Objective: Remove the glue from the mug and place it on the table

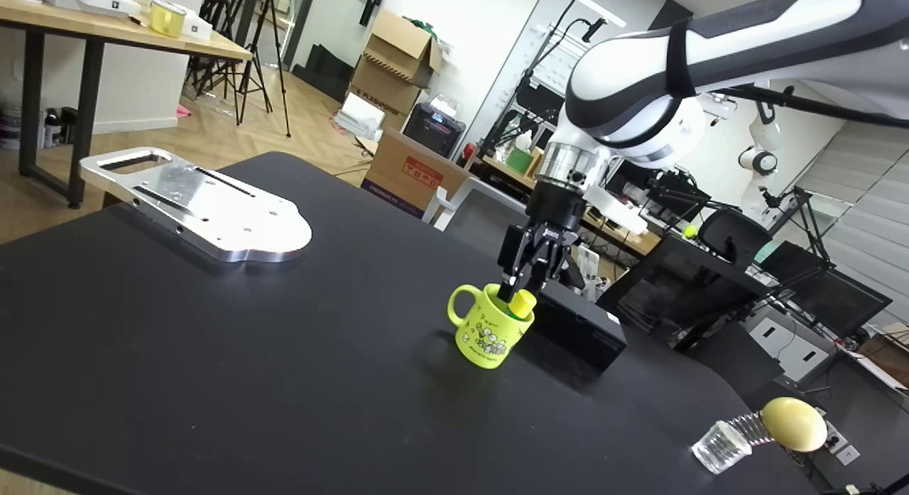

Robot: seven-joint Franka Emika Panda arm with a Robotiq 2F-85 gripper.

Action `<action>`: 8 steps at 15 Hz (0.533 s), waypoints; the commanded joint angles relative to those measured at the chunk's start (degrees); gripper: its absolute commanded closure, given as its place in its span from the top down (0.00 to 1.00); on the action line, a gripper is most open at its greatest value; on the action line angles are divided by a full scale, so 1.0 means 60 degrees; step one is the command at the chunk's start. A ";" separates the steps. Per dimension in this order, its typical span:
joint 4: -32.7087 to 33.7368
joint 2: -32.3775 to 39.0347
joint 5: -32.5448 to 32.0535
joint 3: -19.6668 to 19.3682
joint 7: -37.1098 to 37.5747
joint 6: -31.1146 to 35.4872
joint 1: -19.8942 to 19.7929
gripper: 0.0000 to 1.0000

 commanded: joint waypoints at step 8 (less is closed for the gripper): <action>0.0925 0.0032 0.0215 0.0046 -0.0084 -0.2382 -0.0211 0.09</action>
